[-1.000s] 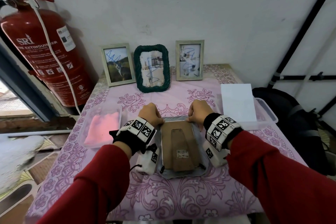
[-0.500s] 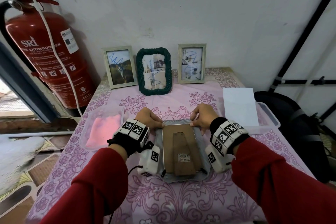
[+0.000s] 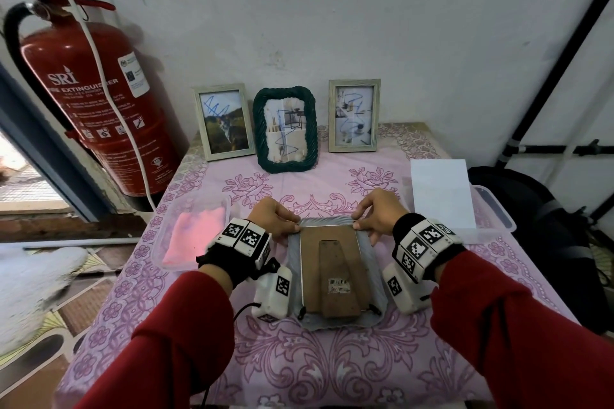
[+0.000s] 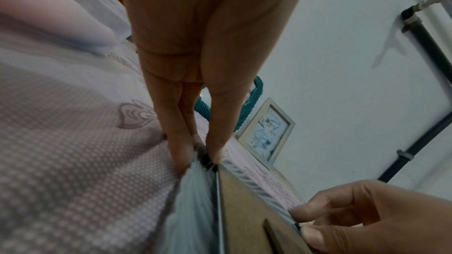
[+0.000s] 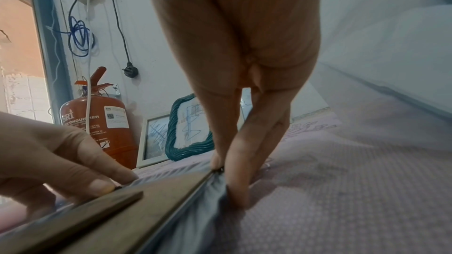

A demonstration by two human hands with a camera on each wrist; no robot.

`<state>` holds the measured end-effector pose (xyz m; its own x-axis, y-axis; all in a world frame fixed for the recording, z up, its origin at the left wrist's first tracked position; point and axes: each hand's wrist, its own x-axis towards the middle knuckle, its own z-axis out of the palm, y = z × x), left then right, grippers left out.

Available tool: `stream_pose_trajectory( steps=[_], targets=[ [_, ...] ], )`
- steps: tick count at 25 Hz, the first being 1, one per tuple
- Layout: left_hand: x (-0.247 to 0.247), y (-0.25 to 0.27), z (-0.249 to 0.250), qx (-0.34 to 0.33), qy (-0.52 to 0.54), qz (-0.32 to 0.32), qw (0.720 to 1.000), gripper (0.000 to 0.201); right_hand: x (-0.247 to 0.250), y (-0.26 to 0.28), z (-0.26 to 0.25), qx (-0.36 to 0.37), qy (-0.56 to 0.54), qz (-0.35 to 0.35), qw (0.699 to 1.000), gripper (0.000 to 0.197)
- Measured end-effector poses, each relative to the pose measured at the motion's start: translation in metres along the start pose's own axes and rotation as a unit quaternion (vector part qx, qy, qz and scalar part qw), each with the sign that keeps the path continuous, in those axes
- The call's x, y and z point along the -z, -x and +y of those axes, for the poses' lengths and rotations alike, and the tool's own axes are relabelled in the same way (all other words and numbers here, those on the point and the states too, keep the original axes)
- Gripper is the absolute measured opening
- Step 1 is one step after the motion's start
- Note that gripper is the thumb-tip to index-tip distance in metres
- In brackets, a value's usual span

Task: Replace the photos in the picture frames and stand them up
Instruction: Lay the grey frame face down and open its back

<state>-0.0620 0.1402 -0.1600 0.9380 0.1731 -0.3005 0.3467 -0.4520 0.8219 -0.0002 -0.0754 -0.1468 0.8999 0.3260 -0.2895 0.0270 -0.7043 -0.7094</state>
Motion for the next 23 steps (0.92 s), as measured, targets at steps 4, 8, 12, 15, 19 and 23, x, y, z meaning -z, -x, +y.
stream_pose_trajectory(
  steps=[4, 8, 12, 15, 19, 23],
  targets=[
    [-0.001, -0.001, -0.002, 0.001, 0.001, 0.004, 1.0, 0.025, 0.0, 0.003, -0.001, 0.0, -0.004, 0.013, 1.0, 0.013],
    [-0.004, 0.005, -0.007, 0.023, 0.049, 0.033, 0.998, 0.027, 0.001, 0.014, -0.002, -0.009, -0.008, 0.009, 1.0, 0.023],
    [-0.006, 0.026, -0.007, 0.05, 0.121, 0.027, 0.991, 0.036, 0.007, 0.037, 0.002, -0.032, 0.001, -0.045, 0.998, 0.047],
    [-0.01, 0.059, -0.01, 0.047, 0.083, 0.002, 0.995, 0.048, 0.004, 0.061, 0.014, -0.033, -0.002, -0.039, 0.999, 0.054],
    [-0.022, 0.105, -0.025, 0.039, 0.126, -0.028, 0.991, 0.063, -0.011, 0.093, 0.032, 0.009, 0.009, -0.031, 0.999, 0.064],
    [-0.036, 0.122, -0.037, 0.009, 0.102, -0.021, 0.995, 0.078, -0.026, 0.115, 0.038, 0.065, 0.016, -0.001, 0.998, 0.07]
  ],
)
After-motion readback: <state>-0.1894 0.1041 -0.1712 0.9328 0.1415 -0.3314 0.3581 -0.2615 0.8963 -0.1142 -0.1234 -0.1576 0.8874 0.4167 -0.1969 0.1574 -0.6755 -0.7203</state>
